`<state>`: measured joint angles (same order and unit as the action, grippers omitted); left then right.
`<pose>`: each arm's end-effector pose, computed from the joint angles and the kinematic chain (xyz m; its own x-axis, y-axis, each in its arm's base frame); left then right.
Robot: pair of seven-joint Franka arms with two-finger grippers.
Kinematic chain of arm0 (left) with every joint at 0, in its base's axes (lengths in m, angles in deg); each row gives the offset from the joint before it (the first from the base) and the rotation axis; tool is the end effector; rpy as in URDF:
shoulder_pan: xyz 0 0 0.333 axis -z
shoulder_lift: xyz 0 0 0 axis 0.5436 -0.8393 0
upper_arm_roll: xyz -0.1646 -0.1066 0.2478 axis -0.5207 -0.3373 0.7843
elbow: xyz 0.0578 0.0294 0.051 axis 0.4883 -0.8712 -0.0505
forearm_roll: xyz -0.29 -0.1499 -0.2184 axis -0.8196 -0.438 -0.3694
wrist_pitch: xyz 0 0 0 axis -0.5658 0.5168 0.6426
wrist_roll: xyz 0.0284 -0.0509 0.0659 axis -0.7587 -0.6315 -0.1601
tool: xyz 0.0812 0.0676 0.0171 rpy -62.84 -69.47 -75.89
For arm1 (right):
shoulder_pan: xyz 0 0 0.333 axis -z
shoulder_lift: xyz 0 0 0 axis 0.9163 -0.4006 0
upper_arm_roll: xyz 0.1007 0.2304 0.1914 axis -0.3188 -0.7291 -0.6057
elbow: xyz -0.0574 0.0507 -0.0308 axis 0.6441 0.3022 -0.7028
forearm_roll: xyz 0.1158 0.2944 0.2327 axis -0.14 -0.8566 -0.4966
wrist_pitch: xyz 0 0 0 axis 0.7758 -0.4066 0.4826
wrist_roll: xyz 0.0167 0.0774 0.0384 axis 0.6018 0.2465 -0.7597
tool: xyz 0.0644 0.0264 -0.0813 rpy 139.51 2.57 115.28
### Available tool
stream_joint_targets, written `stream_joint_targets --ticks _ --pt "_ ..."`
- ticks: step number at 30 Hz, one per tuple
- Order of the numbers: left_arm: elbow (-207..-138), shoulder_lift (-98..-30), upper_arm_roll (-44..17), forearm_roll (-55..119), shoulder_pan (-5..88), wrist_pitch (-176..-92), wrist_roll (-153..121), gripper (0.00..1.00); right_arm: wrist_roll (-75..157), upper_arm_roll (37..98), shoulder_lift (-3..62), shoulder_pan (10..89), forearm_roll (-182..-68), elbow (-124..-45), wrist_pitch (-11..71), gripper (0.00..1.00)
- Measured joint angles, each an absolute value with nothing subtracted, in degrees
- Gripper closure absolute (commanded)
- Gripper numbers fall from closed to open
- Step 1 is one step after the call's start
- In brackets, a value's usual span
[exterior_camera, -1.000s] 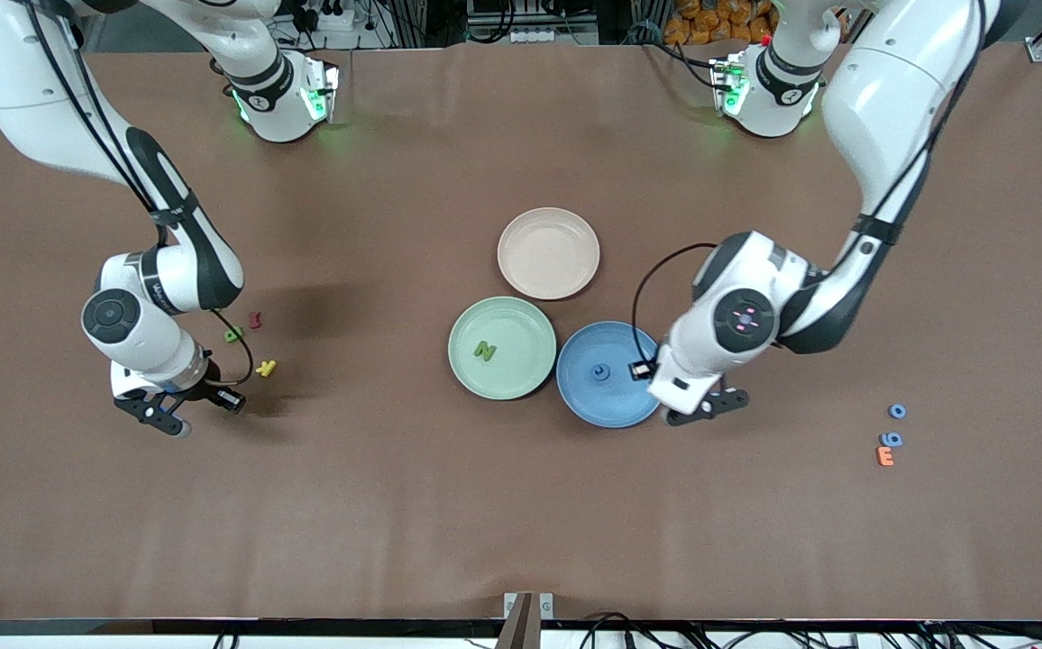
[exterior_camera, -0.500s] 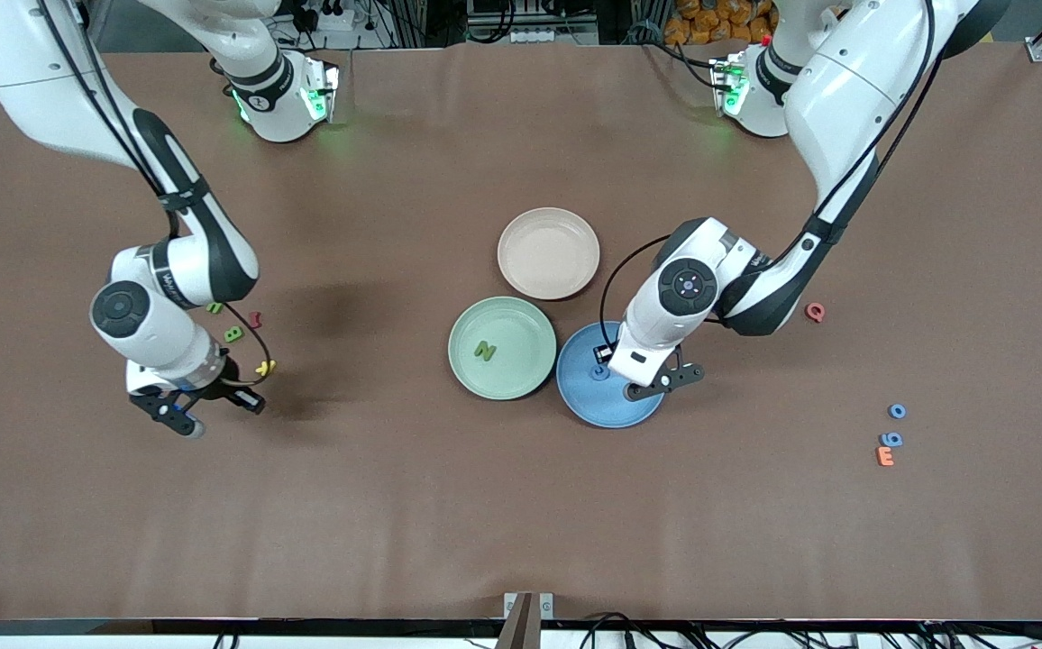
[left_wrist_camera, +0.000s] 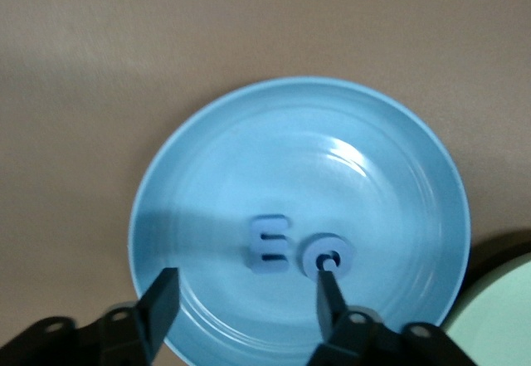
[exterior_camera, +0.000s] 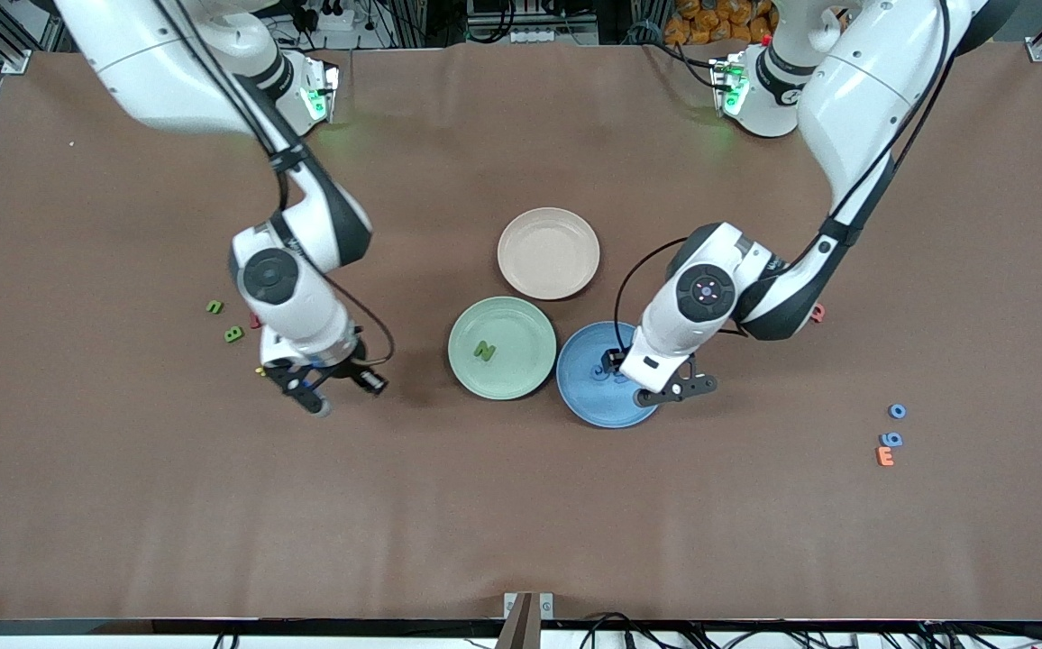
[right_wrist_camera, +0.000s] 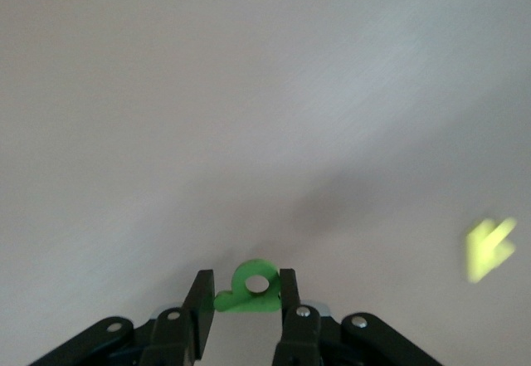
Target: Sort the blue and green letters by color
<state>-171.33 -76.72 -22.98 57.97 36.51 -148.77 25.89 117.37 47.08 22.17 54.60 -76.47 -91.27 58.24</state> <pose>0.5958 -0.3142 0.2379 0.9829 0.1806 -0.0352 0.1825 -0.9814 0.0596 0.5955 0.2863 0.2611 0.7782 -0.6252 0.0591 -0.6130 -0.7767 -0.1450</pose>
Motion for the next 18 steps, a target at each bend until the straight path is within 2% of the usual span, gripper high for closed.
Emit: stream_joint_targets --ticks 12,14,16,17,18 --pt "-172.0 -74.5 -23.0 58.0 27.9 -144.7 11.5 0.0 133.1 44.7 17.7 46.5 -76.5 -85.1 56.9 0.8" --pt "-172.4 -74.3 -22.9 58.0 25.7 -144.7 7.9 0.0 135.1 44.7 16.6 45.2 -76.5 -83.6 56.6 0.77" --pt "-172.8 -74.1 -22.9 58.0 23.6 -144.7 4.3 0.0 136.5 44.7 15.7 44.3 -76.5 -82.5 56.4 0.67" --pt "-173.0 -73.9 -22.9 58.0 22.1 -144.7 1.7 0.0 137.2 44.7 15.2 43.8 -76.5 -81.9 56.3 0.53" --pt "-173.1 -73.8 -22.9 58.0 20.8 -144.7 -0.5 0.0 137.8 44.7 14.7 43.3 -76.5 -81.4 56.3 0.32"
